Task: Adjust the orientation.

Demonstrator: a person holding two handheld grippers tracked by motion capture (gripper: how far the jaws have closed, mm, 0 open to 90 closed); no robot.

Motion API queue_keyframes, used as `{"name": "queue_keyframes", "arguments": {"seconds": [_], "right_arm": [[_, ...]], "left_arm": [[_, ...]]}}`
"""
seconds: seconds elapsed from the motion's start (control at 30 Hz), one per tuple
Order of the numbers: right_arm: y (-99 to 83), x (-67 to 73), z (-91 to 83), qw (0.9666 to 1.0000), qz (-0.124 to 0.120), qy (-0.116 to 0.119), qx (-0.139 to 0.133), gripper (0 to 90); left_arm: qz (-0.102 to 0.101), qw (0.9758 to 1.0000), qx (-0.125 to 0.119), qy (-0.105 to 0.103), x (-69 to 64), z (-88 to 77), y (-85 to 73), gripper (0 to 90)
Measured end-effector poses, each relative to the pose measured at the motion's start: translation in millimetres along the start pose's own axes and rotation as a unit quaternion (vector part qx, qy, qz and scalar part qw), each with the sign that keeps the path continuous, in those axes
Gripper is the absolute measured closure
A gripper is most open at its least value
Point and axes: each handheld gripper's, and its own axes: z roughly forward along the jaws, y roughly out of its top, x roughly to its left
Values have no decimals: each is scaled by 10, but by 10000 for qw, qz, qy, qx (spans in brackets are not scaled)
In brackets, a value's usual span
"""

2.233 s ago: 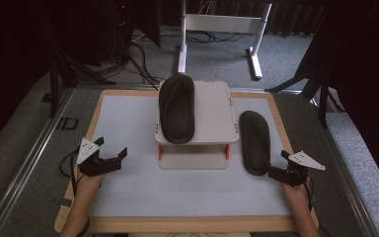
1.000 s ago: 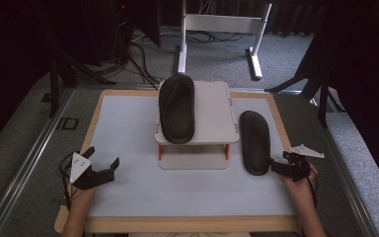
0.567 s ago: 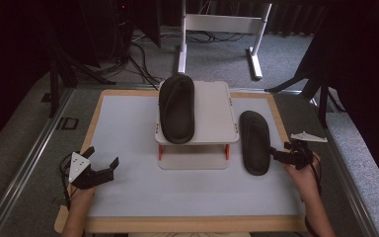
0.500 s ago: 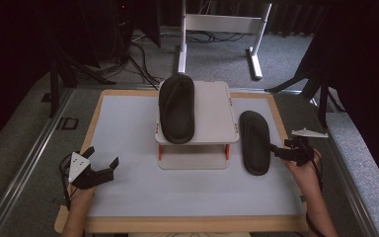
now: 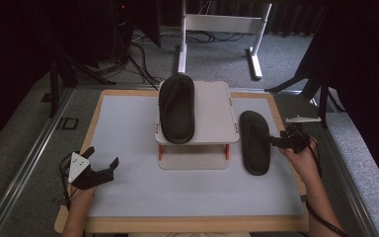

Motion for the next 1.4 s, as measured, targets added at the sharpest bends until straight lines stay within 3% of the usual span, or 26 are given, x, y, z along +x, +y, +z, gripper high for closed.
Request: {"name": "queue_keyframes", "arguments": {"seconds": [0.07,0.27,0.3,0.43,0.57,0.7,0.83,0.87,0.93,1.03,1.07,1.1,1.23,1.27,1.4], "right_arm": [[88,2,36,9999,-18,82,112,290],[281,-12,136,9990,-150,43,421,295],[314,-16,151,9987,-161,38,474,329],[457,-48,215,9969,-234,16,758,348],[545,-95,286,9941,-177,184,1050,380],[648,-144,417,9876,-67,429,1508,426],[709,-134,477,9848,-113,399,1686,471],[744,-125,508,9834,-217,313,1771,523],[757,-122,519,9828,-263,281,1808,521],[797,-117,596,9789,-401,208,1991,560],[797,-117,596,9789,-401,208,1991,560],[810,-121,636,9770,-234,193,2111,590],[812,-108,686,9742,-257,212,2233,625],[809,-99,720,9710,-192,218,2375,653],[798,-92,754,9692,-150,119,2453,687]], "left_arm": [[31,10000,4,29,-7,1,1,13],[18,10000,-12,37,-8,0,-1,13],[18,10000,-12,37,-8,0,-1,13],[29,10000,-4,41,-8,-2,0,13],[29,10000,-5,46,-10,-2,0,13],[21,10000,-17,35,-8,-2,-1,13],[31,10000,-3,37,-8,-1,0,13],[28,10000,-5,32,-8,-1,0,13],[31,10000,-4,27,-8,-1,0,13],[31,10000,-5,21,-8,-1,0,13],[31,10000,-5,21,-8,-1,0,13],[28,10000,-5,21,-8,0,0,13],[26,10000,-2,13,-6,0,0,13],[19,10000,-6,16,-7,1,0,13],[-2,10000,1,1,-3,2,0,13]]}}
